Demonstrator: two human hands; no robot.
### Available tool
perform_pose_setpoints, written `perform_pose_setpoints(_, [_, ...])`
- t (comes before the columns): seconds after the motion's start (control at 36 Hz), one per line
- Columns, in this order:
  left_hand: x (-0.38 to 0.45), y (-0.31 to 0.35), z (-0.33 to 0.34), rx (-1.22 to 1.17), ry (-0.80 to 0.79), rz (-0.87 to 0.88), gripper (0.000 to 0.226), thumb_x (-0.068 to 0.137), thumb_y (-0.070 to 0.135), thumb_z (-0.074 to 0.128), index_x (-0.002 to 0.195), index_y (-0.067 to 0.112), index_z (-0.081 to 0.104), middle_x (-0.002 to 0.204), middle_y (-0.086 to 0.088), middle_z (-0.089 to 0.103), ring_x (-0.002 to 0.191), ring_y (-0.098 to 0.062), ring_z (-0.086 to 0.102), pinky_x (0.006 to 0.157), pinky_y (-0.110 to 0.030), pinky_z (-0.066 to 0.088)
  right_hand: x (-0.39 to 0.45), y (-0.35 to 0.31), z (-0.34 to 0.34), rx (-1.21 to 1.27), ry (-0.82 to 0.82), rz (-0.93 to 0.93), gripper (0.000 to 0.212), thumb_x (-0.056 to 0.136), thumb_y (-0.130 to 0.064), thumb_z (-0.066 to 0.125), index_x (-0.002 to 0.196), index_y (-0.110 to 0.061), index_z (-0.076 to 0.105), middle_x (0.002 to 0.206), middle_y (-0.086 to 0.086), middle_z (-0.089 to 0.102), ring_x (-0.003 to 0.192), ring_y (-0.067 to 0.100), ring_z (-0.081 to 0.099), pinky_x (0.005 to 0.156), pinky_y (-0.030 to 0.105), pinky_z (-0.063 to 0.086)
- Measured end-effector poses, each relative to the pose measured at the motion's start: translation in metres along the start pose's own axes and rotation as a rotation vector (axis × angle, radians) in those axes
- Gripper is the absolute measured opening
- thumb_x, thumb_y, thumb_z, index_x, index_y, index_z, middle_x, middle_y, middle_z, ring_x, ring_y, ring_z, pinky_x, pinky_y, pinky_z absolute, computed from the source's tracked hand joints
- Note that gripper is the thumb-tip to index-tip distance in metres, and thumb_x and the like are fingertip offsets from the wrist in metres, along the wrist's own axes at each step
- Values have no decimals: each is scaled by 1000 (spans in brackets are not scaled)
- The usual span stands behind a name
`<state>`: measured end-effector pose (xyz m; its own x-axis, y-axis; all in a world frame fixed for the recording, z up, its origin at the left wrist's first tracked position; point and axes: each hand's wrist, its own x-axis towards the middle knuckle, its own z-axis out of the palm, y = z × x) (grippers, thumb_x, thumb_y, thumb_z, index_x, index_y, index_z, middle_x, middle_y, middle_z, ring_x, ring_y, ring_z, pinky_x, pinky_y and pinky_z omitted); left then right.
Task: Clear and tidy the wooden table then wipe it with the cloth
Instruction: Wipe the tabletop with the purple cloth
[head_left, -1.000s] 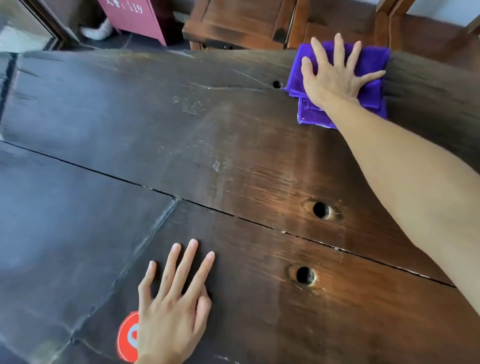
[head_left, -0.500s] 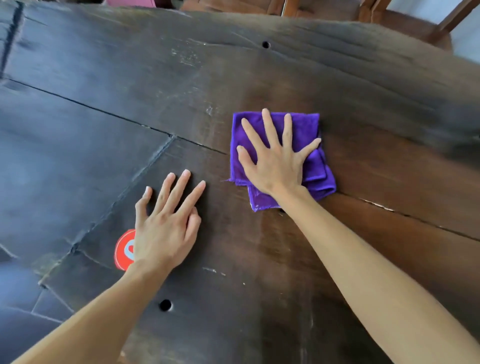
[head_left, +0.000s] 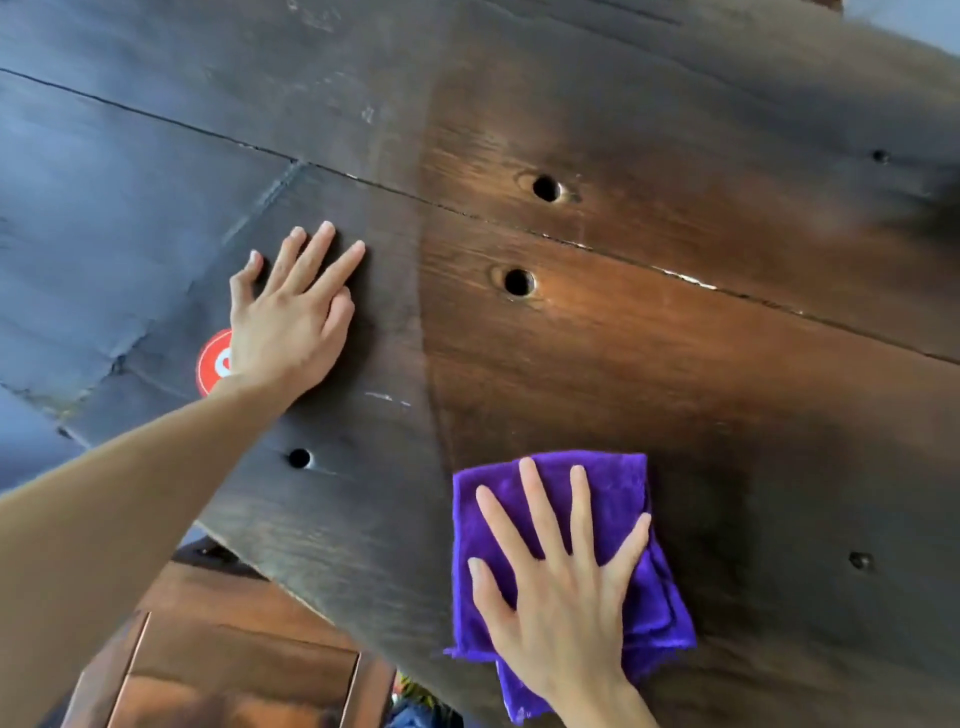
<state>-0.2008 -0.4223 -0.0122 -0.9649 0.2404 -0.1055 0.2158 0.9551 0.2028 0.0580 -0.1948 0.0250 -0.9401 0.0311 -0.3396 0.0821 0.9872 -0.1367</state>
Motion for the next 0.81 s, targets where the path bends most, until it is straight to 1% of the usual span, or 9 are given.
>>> perform_pose_setpoints(0.11, [-3, 1, -1, -4, -8, -1, 57, 103, 44, 13, 159, 45, 24, 171, 10, 15, 159, -14, 7, 123, -41, 3, -64, 22, 19, -27, -63, -11, 80, 74, -68, 58, 149, -52, 35, 163, -6, 34, 151, 38, 27, 100, 88, 16])
perform_pose_setpoints(0.22, [-7, -8, -6, -28, -62, 39, 59, 101, 48, 10, 159, 46, 23, 171, 13, 12, 159, -11, 4, 125, -36, -2, -120, 51, 37, -158, -54, -84, 64, 90, -73, 40, 151, -52, 34, 162, -3, 35, 147, 40, 29, 94, 89, 22])
perform_pose_setpoints(0.33, [-35, -36, -7, 25, -42, 72, 58, 103, 50, 14, 159, 43, 25, 171, 9, 16, 158, -17, 10, 122, -28, -5, -144, 61, 48, -270, -47, -135, 59, 94, -71, 39, 150, -52, 34, 162, -2, 32, 145, 44, 30, 91, 89, 27])
perform_pose_setpoints(0.42, [-51, -65, -10, 27, 11, 13, 57, 102, 47, 18, 158, 40, 29, 171, 1, 20, 157, -25, 14, 120, -30, 0, -136, 55, 47, -288, 32, -155, 53, 97, -65, 35, 148, -54, 36, 159, -2, 37, 145, 42, 31, 93, 91, 22])
perform_pose_setpoints(0.5, [-58, -91, -17, -1, 60, -36, 55, 103, 45, 18, 155, 35, 32, 169, -7, 22, 153, -35, 18, 118, -36, 5, -118, 38, 45, -256, 73, -194, 69, 82, -61, 54, 148, -56, 35, 155, -4, 46, 143, 41, 34, 90, 91, 22])
perform_pose_setpoints(0.56, [-57, -113, -17, -27, 74, -85, 53, 104, 46, 16, 154, 37, 30, 169, -9, 20, 153, -39, 17, 123, -45, 8, -100, 20, 41, -208, 69, -209, 74, 77, -59, 58, 147, -57, 36, 156, -5, 45, 144, 41, 34, 91, 91, 21])
perform_pose_setpoints(0.64, [-44, -157, -5, -34, 57, -170, 56, 105, 54, 8, 155, 39, 29, 171, -11, 15, 153, -43, 16, 126, -58, 11, -67, -8, 29, -127, 54, -237, 66, 82, -58, 58, 145, -59, 38, 162, -9, 34, 148, 43, 32, 93, 91, 17])
perform_pose_setpoints(0.72, [-24, -195, 9, -70, -4, -234, 64, 101, 64, 2, 156, 41, 26, 171, -9, 12, 152, -42, 21, 125, -59, 16, -21, -33, 11, -55, 18, -273, 54, 95, -61, 45, 148, -60, 32, 168, -12, 18, 153, 40, 17, 94, 91, 12])
perform_pose_setpoints(0.81, [-7, -200, 13, -162, 69, -241, 62, 101, 66, 5, 155, 44, 25, 172, -6, 10, 155, -35, 19, 125, -60, 18, 46, -57, -1, -35, 48, -294, 50, 101, -63, 32, 150, -61, 22, 169, -15, 5, 156, 36, 1, 96, 89, 4])
